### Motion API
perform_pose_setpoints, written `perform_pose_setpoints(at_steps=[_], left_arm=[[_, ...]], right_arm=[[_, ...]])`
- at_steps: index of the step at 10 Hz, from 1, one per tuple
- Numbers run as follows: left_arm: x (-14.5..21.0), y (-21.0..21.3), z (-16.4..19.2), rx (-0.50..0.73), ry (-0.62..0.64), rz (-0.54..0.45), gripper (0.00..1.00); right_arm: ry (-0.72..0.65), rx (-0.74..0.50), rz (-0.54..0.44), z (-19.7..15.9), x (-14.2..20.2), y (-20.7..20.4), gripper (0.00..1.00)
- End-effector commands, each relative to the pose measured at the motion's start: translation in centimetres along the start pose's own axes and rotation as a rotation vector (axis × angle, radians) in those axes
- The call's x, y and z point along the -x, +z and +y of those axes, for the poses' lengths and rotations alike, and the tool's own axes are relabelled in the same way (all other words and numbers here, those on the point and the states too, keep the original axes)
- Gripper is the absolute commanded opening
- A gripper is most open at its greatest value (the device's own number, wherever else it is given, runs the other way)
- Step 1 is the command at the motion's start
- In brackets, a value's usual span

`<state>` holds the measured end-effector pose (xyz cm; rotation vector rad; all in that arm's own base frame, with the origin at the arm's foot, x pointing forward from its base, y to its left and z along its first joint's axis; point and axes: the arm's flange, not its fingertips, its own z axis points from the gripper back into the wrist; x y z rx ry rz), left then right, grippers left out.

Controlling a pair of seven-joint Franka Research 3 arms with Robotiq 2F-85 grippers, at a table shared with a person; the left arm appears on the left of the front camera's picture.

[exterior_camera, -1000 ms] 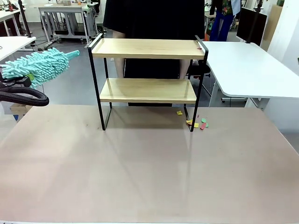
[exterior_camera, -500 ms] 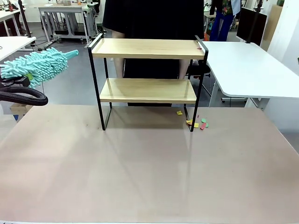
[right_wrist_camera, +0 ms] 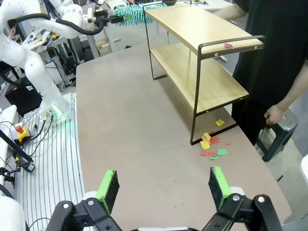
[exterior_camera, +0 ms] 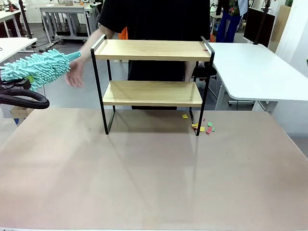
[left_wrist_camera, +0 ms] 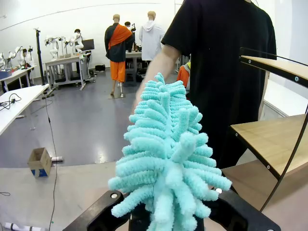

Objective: Clean the shelf.
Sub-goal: Hand the Duster back to the human.

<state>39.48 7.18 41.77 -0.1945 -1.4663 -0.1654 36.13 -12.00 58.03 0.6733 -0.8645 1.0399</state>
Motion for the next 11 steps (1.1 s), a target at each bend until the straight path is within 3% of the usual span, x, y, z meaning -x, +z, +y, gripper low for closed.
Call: perform_pose_setpoints(at_steps=[1, 9, 10, 11], left_arm=[[-0.34, 0.11, 0.02, -0.003, -0.009, -0.007, 0.18], [-0.34, 0.11, 0.02, -0.003, -0.009, -0.007, 0.18], [-0.04, 0.0, -0.02, 0.0, -0.001, 0.0, 0.75], [-0.51, 0.24, 0.02, -0.008, 0.001, -0.007, 0.75]], right_arm=[[0.017, 0.0, -0.004, 0.07, -0.11, 0.18, 1.0], [0.017, 0.0, -0.004, 0.07, -0.11, 0.18, 1.0], [0.017, 0.0, -0.004, 0.07, -0.11, 0.18, 1.0], [0.017, 0.0, -0.004, 0.07, -0.11, 0.18, 1.0]])
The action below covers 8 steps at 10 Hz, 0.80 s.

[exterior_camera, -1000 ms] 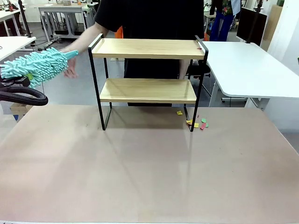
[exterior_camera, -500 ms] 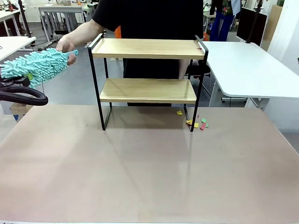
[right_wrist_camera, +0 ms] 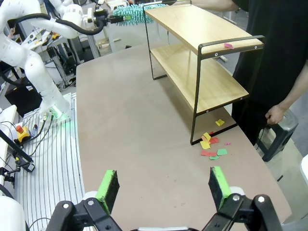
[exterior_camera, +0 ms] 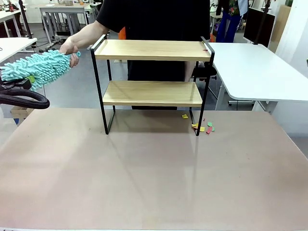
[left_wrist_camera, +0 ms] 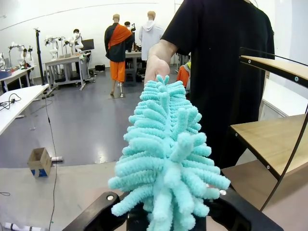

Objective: Clean the shelf.
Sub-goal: Hand the Duster back to the human.

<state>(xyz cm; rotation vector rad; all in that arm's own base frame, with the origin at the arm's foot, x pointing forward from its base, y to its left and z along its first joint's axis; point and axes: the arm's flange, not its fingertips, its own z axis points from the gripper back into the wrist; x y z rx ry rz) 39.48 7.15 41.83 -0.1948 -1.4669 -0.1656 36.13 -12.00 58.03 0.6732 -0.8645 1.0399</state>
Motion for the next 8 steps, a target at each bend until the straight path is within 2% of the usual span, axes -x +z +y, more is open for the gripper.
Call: perform_pose_setpoints(at_steps=[1, 2, 3, 6, 8], left_arm=[[-1.0, 0.7, 0.3, -0.017, 0.016, -0.002, 1.0], [-1.8, 1.1, 0.4, -0.031, 0.02, 0.008, 0.8], [-2.9, 1.5, 0.4, -0.031, 0.041, 0.01, 1.0], [-8.1, 4.0, 1.4, 0.03, 0.205, 0.058, 1.0], [-12.6, 6.0, 4.2, 0.061, 0.351, 0.007, 1.0]], right_arm=[[0.017, 0.0, -0.004, 0.1, -0.1, 0.2, 1.0], [0.017, 0.0, -0.004, 0.1, -0.1, 0.2, 1.0], [0.017, 0.0, -0.004, 0.1, -0.1, 0.2, 1.0], [0.017, 0.0, -0.004, 0.1, -0.1, 0.2, 1.0], [0.017, 0.0, -0.004, 0.1, -0.1, 0.2, 1.0]])
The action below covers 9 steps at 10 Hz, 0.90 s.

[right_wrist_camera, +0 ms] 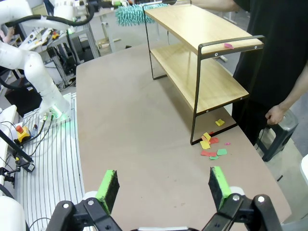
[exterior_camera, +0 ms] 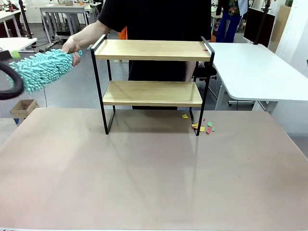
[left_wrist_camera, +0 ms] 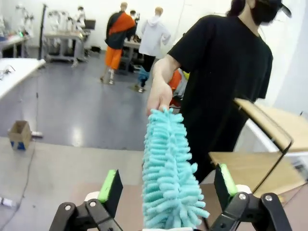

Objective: Clean the shelf.
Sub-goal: Hand the Duster back to the human.

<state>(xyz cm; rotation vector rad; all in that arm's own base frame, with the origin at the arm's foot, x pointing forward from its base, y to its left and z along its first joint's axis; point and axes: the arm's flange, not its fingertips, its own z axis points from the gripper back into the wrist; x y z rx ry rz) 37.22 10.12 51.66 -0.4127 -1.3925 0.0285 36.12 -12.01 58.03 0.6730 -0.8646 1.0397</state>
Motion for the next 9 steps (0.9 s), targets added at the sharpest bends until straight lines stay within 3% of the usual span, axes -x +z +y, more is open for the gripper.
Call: perform_pose_setpoints(at_steps=[1, 4, 5, 6, 7, 9], left_arm=[[-5.7, 3.6, 2.5, 0.057, 0.167, -0.035, 1.0], [-9.3, 7.2, 6.7, 0.052, 0.298, -0.125, 1.0], [-9.5, 7.7, 7.7, 0.049, 0.309, -0.12, 1.0], [-9.2, 7.8, 8.4, 0.075, 0.308, -0.041, 1.0], [-9.5, 8.1, 7.2, 0.036, 0.298, -0.134, 1.0], [-9.5, 8.1, 7.2, 0.036, 0.298, -0.134, 1.0]], right_arm=[[0.017, 0.0, -0.004, 0.1, -0.1, 0.2, 1.0], [0.017, 0.0, -0.004, 0.1, -0.1, 0.2, 1.0], [0.017, 0.0, -0.004, 0.1, -0.1, 0.2, 1.0], [0.017, 0.0, -0.004, 0.1, -0.1, 0.2, 1.0], [0.017, 0.0, -0.004, 0.1, -0.1, 0.2, 1.0], [0.017, 0.0, -0.004, 0.1, -0.1, 0.2, 1.0]])
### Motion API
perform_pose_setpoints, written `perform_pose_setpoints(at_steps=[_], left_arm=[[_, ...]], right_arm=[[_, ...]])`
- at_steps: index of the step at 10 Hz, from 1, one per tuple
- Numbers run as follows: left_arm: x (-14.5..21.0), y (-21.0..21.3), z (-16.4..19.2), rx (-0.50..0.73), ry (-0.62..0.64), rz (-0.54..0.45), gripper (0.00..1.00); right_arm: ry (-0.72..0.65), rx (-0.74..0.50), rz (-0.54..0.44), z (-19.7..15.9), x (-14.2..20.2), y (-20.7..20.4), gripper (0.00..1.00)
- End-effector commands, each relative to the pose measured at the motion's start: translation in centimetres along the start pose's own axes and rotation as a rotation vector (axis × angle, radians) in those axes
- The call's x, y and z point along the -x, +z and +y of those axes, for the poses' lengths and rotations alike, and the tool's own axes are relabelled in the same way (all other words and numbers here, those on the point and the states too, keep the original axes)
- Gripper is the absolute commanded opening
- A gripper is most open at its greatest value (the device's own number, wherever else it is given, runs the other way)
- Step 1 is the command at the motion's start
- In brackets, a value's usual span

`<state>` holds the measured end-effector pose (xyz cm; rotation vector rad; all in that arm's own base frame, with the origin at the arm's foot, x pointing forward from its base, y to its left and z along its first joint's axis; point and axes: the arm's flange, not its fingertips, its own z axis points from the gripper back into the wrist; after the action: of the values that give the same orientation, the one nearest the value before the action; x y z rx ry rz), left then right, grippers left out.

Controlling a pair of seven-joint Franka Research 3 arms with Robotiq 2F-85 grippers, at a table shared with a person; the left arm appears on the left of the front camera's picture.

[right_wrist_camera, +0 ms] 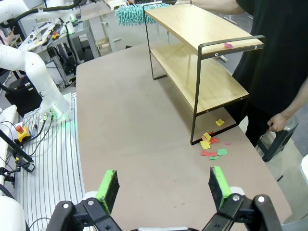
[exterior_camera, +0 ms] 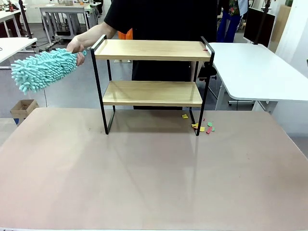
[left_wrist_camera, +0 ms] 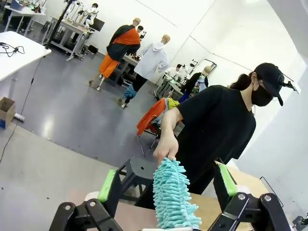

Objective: Clean the shelf.
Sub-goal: Hand the Duster back to the human.

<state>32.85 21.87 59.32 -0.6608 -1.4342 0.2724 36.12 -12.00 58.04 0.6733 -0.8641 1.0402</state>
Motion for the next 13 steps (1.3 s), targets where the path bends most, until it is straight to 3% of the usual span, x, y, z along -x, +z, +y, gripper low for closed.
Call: perform_pose_setpoints(at_steps=[1, 13], left_arm=[[0.08, -0.08, -0.44, -0.003, -0.003, -0.02, 1.0], [0.08, -0.08, -0.44, -0.003, -0.003, -0.02, 1.0]], right_arm=[[0.017, 0.0, -0.004, 0.06, -0.11, 0.17, 1.0], [0.017, 0.0, -0.004, 0.06, -0.11, 0.17, 1.0]])
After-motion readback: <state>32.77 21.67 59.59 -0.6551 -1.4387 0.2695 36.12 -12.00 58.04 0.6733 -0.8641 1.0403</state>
